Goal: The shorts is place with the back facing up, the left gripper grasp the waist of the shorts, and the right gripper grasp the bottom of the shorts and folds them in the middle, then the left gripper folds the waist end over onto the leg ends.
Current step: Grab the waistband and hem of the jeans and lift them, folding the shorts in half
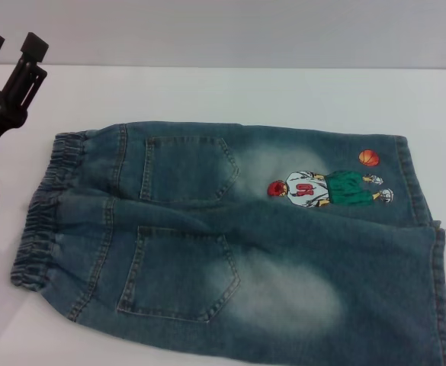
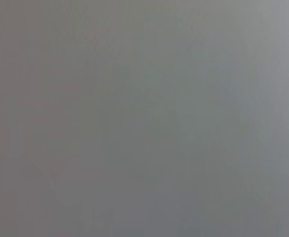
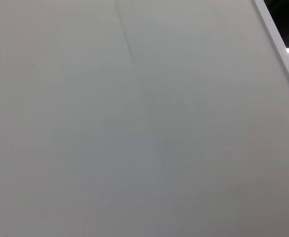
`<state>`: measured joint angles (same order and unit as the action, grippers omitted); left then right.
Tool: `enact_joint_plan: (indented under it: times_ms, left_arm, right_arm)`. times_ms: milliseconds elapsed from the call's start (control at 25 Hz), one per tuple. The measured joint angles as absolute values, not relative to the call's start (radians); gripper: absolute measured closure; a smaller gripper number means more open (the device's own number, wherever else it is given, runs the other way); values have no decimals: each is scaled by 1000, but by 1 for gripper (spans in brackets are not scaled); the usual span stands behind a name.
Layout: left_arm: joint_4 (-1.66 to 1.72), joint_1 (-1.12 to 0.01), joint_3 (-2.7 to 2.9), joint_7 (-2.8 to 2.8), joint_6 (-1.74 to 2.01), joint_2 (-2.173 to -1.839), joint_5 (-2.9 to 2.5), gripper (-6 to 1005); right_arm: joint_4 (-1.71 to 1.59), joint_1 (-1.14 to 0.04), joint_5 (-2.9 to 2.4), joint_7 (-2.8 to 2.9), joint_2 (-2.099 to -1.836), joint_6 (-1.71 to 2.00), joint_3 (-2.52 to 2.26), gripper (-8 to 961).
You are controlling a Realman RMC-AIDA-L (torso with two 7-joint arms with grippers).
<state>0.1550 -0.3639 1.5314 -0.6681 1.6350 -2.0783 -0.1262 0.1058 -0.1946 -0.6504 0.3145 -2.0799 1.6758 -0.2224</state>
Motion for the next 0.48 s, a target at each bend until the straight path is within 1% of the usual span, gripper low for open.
enact_joint_plan:
  times_ms: [320,480]
  left_arm:
    - [155,-381,1541,-682,1621,-2073,-134,230]
    - [174,-407,1572,-773,1565,-2056,-139,233]
  right_arm:
    - [107,-194,-650,314,-2080,1673,-222,390]
    - [109,-196,-650,314,-2080,1670,-222,390]
